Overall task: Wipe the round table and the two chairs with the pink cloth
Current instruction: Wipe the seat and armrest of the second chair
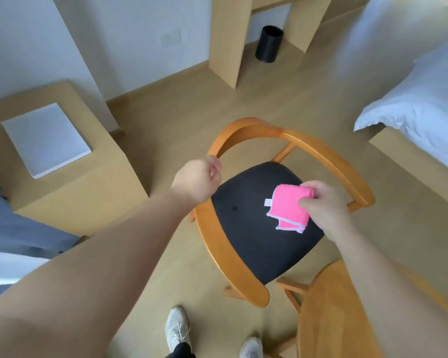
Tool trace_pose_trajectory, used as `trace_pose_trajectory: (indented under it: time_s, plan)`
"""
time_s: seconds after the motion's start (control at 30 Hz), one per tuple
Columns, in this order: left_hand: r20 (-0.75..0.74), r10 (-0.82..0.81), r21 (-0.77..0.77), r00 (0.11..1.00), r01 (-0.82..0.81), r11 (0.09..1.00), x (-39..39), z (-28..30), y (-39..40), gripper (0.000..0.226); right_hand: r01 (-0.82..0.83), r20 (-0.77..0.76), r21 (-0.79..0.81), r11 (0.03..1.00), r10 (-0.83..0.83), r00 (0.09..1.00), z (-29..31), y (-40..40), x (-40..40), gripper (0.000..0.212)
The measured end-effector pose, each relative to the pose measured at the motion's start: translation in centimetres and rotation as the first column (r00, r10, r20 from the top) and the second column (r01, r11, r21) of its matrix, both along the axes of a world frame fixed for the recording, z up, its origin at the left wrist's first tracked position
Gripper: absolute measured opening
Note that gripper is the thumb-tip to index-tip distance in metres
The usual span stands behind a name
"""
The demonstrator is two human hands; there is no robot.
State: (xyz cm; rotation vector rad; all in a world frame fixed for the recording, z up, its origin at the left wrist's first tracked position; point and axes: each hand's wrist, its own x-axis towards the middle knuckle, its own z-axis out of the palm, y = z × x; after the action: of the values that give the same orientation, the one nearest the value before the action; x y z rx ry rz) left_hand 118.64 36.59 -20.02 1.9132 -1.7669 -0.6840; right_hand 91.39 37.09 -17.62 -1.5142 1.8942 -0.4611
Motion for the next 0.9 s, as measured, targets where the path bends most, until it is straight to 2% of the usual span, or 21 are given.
trace_pose_trajectory:
  time_s: [0.1,0.23,0.33,0.47,0.53,0.6,0.7,0.77,0.83,0.87,0.9]
  plan:
    - [0.069,0.029,0.014,0.997,-0.030,0.999,0.9,-5.2,-0.8,0.028,0.037,-0.058,0.069,0.997,-0.033,0.998,-4.2,-1.4,0.3,0.019]
    - [0.249,-0.109,0.068,0.962,0.095,0.993,0.7,-11.6,-1.8,0.033,0.000,-0.089,0.146,0.989,0.014,0.996,-10.2,-3.9,0.9,0.015]
    - [0.315,-0.033,0.113,0.948,-0.003,0.994,0.0,-15.6,-2.8,0.044,-0.059,-0.060,0.199,0.978,0.072,0.996,-15.0,-6.0,1.8,0.013]
    - [0.245,0.168,0.231,0.955,-0.226,0.947,-2.2,-20.1,-2.1,0.059,-0.087,0.048,0.299,0.950,0.076,0.996,-20.6,-8.1,4.1,0.013]
    - [0.241,0.253,0.214,0.937,-0.306,0.928,-3.3,-21.8,-1.3,0.060,-0.133,0.102,0.295,0.946,0.108,0.989,-22.8,-9.1,5.6,0.022]
    - [0.284,0.261,0.129,0.923,-0.306,0.943,-3.6,-22.6,-1.3,0.059,-0.169,0.207,0.245,0.955,0.119,0.971,-24.7,-10.3,7.3,0.025]
    - [0.293,0.190,0.070,0.937,-0.219,0.973,-3.1,-22.4,-1.7,0.059,-0.174,0.356,0.184,0.967,0.099,0.929,-27.8,-11.6,8.8,0.027]
    - [0.270,0.174,0.052,0.947,-0.195,0.979,-2.9,-22.2,-1.8,0.058,-0.183,0.281,0.216,0.959,0.119,0.952,-30.6,-11.8,8.8,0.026]
    - [0.279,0.152,0.032,0.948,-0.168,0.985,-3.0,-22.0,-1.7,0.057,-0.250,0.139,0.309,0.918,0.216,0.966,-33.2,-11.4,8.4,0.021]
    - [0.283,0.143,0.021,0.948,-0.155,0.988,-3.1,-21.9,-1.6,0.057,-0.303,0.017,0.347,0.887,0.317,0.948,-34.2,-11.1,8.0,0.028]
    - [0.285,0.138,0.010,0.949,-0.147,0.989,-3.2,-21.8,-1.7,0.057,-0.377,-0.127,0.334,0.864,0.437,0.890,-35.1,-10.9,7.6,0.042]
